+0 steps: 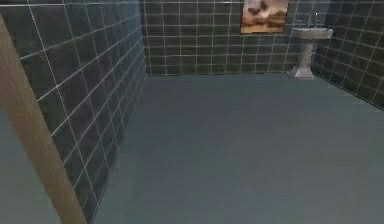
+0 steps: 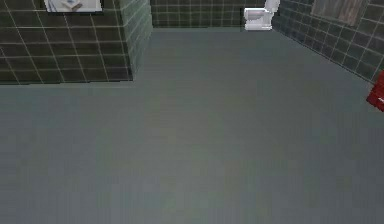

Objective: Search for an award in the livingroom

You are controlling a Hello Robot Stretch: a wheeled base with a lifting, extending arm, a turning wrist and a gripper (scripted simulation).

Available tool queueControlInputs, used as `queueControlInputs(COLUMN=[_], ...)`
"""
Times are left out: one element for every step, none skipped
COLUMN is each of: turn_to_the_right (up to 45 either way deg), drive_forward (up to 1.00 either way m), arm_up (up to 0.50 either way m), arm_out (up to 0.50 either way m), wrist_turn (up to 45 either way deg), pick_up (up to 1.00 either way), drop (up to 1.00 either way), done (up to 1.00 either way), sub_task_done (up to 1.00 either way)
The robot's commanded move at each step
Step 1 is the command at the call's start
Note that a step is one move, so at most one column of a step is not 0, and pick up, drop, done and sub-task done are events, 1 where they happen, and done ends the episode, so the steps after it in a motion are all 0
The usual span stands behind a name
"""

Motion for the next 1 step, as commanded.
queueControlInputs(turn_to_the_right=[-45.0], drive_forward=[0.00], arm_up=[0.00], arm_out=[0.00], wrist_turn=[0.0], pick_up=[0.00], drop=[0.00], done=[0.00], sub_task_done=[0.00])
